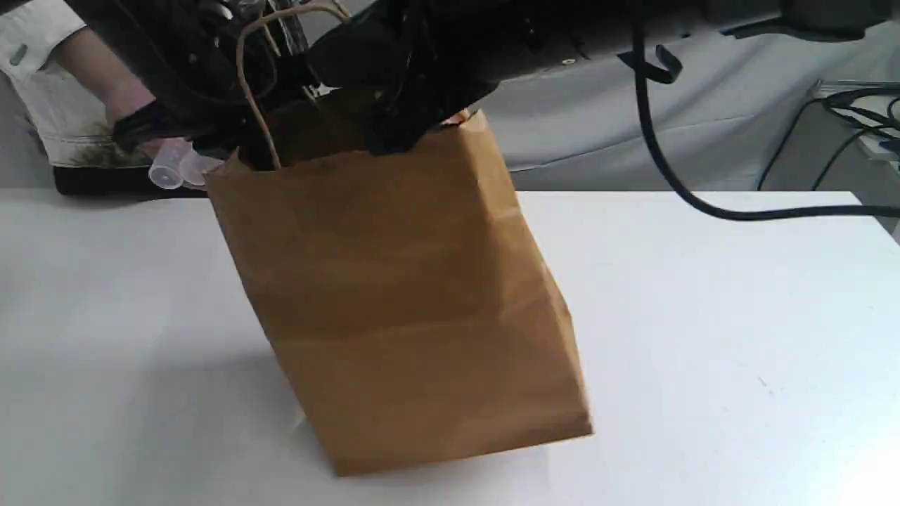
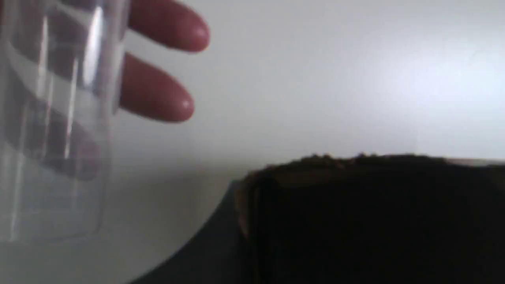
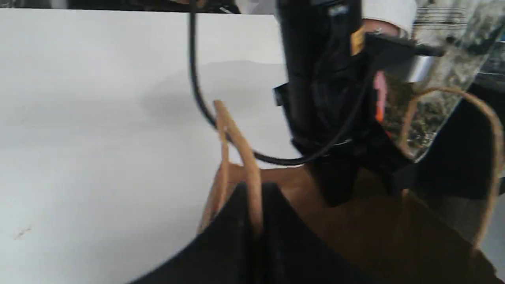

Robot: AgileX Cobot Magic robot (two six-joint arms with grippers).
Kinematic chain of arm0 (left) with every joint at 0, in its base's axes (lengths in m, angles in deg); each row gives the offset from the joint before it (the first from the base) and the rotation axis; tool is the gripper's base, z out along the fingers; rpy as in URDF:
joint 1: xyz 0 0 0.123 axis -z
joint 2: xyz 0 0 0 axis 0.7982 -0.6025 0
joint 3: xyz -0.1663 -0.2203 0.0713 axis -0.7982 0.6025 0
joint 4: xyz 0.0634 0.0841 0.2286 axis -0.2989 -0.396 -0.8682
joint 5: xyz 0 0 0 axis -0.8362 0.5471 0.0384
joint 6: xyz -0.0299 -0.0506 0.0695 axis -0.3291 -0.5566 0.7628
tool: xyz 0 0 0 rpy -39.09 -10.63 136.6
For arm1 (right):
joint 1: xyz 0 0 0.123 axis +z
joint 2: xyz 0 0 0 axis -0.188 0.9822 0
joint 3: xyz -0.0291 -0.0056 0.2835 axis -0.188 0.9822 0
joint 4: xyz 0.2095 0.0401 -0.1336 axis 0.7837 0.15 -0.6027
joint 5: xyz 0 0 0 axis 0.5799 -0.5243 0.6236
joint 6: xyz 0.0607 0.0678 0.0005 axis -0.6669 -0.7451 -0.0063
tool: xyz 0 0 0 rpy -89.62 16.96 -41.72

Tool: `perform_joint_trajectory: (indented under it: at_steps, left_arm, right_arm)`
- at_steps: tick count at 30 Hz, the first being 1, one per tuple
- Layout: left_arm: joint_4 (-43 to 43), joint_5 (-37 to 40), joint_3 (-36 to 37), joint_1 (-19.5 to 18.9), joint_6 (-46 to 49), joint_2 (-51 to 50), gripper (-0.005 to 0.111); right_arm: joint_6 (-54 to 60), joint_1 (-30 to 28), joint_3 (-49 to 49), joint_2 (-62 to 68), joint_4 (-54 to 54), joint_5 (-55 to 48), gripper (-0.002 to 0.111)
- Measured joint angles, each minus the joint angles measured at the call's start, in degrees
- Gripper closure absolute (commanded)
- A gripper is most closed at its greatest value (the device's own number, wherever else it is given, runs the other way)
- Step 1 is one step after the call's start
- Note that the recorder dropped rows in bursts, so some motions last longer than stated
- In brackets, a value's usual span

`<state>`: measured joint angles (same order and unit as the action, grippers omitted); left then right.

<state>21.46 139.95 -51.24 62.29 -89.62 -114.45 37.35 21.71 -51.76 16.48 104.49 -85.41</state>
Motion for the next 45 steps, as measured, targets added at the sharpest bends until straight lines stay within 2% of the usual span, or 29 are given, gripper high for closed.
perform_joint_trajectory:
  at_steps: [4, 12, 18, 35, 45]
  left_arm:
    - [0.1, 0.1, 2.8, 0.0, 0.0, 0.0, 0.107]
    - [1.2, 0.2, 2.9, -0.8, 0.0, 0.5, 0.107]
    - [2.0, 0.2, 2.9, -1.1, 0.8, 0.9, 0.107]
    - [2.0, 0.2, 2.9, -1.1, 1.0, 1.1, 0.107]
    - [3.7, 0.2, 2.9, -1.1, 1.0, 1.1, 0.107]
  right_arm:
    - [-0.4, 0.0, -3.5, 1.0, -0.5, 0.4, 0.108]
    - [-4.1, 0.0, -8.4, 6.1, -2.3, -1.3, 0.108]
    - [-9.0, 0.0, -8.5, 7.9, -6.8, 2.8, 0.108]
    - [-13.6, 0.0, -8.6, 8.4, -12.2, 11.1, 0.108]
    - [-19.2, -0.9, -8.6, 9.7, -16.1, 12.4, 0.108]
